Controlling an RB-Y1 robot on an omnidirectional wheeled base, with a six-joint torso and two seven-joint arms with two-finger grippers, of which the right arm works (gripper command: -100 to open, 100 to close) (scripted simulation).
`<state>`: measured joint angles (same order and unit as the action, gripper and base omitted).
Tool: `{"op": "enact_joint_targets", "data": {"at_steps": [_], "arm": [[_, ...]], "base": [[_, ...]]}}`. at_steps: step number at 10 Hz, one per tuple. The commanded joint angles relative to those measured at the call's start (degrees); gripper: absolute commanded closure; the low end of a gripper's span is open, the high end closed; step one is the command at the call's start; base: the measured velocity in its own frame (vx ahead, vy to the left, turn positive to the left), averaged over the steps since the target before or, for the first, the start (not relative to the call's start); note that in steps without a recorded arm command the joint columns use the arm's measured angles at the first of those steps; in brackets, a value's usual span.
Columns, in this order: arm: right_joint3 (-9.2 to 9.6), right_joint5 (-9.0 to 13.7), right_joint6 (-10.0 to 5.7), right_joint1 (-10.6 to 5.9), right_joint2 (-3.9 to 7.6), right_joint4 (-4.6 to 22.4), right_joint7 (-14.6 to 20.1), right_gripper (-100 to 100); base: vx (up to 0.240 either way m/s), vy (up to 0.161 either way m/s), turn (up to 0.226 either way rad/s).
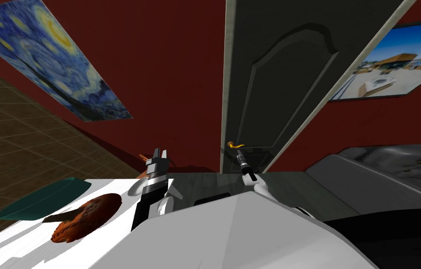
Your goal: Pull the door open
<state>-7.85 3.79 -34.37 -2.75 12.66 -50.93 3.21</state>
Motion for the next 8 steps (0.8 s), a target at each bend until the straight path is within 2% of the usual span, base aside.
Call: {"op": "enact_joint_targets", "data": {"at_steps": [1, 2, 4, 5, 7, 8], "arm": [[-0.45, 0.35, -0.94, -0.39, 1.03, 1.68, 0.80, -100], [-1.22, 0.94, -1.83, 0.25, 2.72, 2.75, 2.06, -100], [-2.26, 1.73, -3.03, 1.10, 4.99, 4.17, 3.75, -100], [-2.26, 1.73, -3.03, 1.10, 4.99, 4.17, 3.75, -100], [-3.11, 2.39, -4.02, 1.81, 6.88, 5.36, 5.15, -100], [-2.92, 2.16, -3.52, 1.51, 5.97, 4.81, 4.39, -100]], "base": [[0.168, 0.035, 0.066], [0.205, 0.055, 0.189], [0.250, 0.054, 0.196], [0.120, -0.006, 0.039], [0.108, -0.022, 0.113], [0.074, -0.017, 0.030]]}}
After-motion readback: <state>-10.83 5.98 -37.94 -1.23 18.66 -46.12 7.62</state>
